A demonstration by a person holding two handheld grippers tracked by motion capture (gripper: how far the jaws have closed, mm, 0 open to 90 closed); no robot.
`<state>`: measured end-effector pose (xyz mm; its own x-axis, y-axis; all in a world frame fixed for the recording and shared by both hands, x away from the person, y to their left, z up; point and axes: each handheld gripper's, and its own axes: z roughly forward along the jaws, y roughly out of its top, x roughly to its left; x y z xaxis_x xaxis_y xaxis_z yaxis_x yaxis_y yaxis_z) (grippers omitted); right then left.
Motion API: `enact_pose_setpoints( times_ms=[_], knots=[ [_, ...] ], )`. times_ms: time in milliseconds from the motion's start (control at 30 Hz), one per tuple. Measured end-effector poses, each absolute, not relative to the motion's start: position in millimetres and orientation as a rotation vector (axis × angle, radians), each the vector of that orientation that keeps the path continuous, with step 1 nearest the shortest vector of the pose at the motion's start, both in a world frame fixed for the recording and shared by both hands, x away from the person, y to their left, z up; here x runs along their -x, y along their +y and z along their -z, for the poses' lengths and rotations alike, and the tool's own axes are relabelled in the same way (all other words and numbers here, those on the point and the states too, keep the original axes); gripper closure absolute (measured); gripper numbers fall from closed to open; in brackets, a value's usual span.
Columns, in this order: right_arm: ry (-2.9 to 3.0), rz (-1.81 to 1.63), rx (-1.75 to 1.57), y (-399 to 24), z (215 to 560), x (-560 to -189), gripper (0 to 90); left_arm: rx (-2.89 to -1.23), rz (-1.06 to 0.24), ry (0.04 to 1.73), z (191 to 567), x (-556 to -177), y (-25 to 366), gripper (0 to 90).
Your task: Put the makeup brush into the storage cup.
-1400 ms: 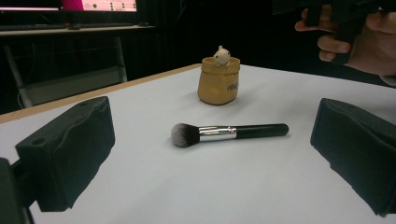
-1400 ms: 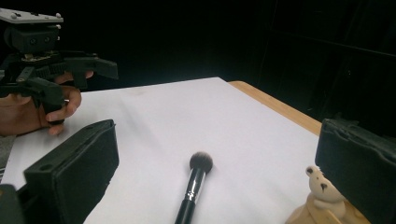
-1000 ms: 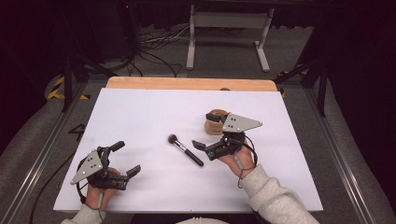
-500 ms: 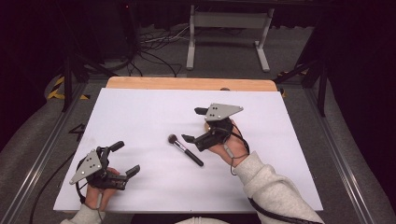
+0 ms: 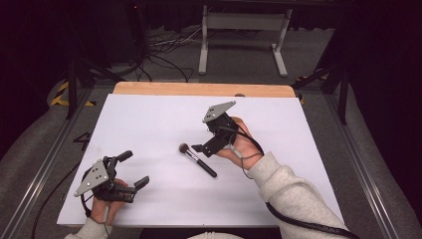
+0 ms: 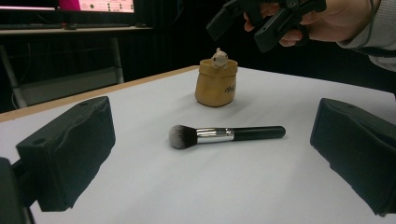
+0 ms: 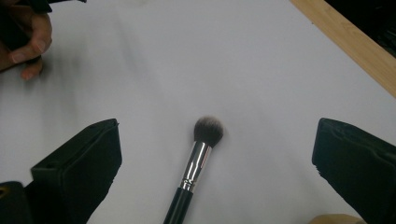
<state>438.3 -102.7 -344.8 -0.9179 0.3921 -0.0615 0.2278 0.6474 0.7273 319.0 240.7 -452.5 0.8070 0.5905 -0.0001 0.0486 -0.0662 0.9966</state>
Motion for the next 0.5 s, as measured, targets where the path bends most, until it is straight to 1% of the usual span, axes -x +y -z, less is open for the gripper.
enact_pose_setpoints(
  times_ms=[500],
  knots=[
    [2.763, -0.861, -0.491, -84.3, 342.5, -452.8, 3.4, -1.6, -0.46, 0.527, 454.7, -321.0, 239.3, 0.5]
  ],
)
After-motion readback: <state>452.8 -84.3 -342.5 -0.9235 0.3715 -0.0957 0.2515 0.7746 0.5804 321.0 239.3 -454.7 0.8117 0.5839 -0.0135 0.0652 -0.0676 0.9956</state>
